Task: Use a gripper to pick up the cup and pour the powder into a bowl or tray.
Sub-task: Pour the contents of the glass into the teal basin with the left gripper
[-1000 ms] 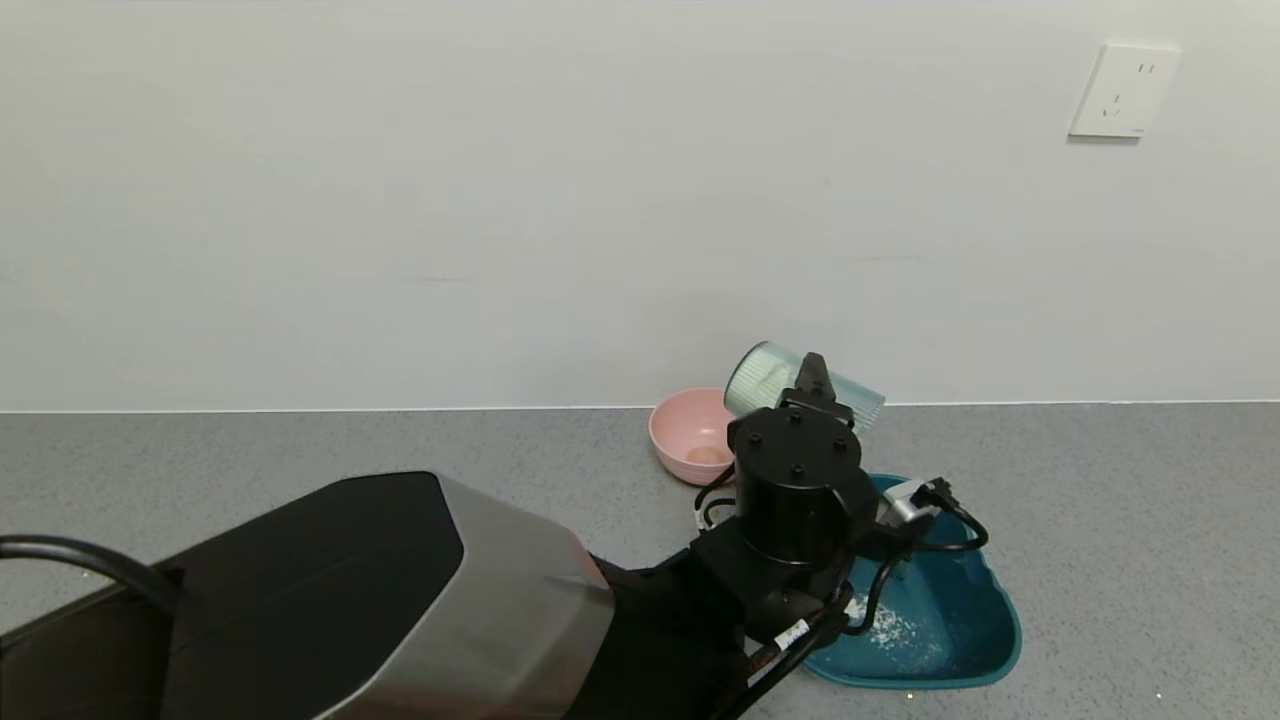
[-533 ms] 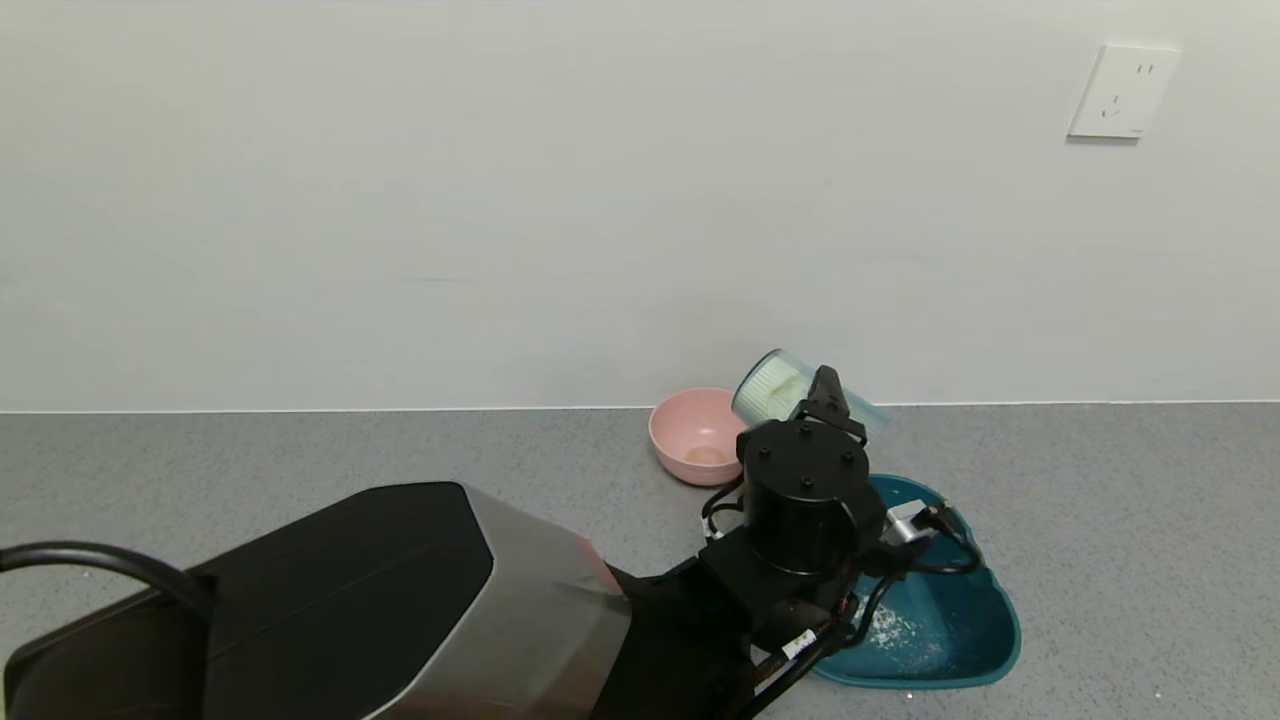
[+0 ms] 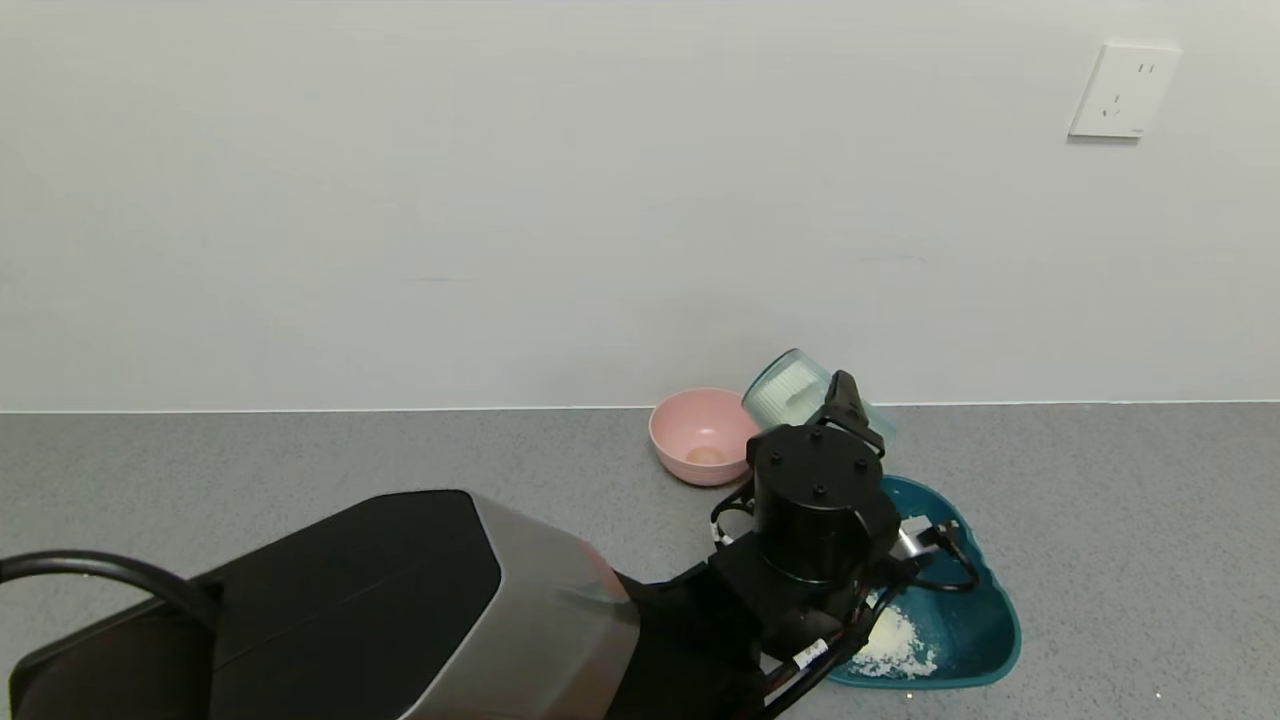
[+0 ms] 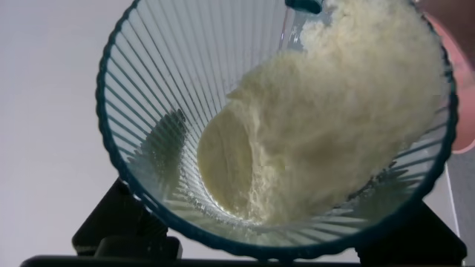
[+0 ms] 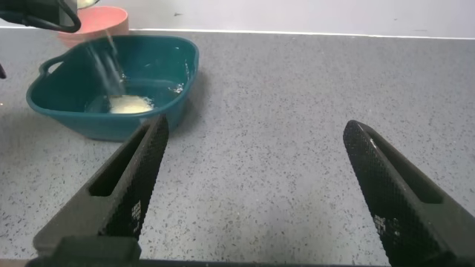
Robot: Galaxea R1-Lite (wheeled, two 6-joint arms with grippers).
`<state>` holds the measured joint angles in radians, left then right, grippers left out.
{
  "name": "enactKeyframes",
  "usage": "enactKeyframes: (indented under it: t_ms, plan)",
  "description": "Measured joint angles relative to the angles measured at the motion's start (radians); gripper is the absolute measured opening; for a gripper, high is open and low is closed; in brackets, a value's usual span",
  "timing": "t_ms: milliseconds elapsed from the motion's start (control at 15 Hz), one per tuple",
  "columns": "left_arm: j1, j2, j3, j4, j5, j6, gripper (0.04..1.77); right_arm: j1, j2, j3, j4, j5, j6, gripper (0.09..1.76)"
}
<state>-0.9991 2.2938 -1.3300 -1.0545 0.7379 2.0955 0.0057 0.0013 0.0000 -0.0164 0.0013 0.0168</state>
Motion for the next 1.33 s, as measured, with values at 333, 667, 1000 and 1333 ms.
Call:
enactKeyframes:
  t_ms: [333, 667, 1000, 1333]
  plan:
    - [-0.001, 0.003, 0.003, -0.001, 0.0, 0.015, 1.29, 0.0, 0.0, 0.0, 0.0, 0.0, 0.0, 1.71]
    - [-0.001, 0.003, 0.004, -0.026, -0.005, 0.006, 1.29, 0.0, 0.0, 0.0, 0.0, 0.0, 0.0, 1.71]
    - [0.014, 0.001, 0.02, -0.139, 0.068, -0.185, 1.29, 0.0, 0.0, 0.0, 0.0, 0.0, 0.0, 1.71]
    - [0.023, -0.022, 0.103, -0.167, 0.11, -0.427, 1.29, 0.0, 0.0, 0.0, 0.0, 0.0, 0.0, 1.71]
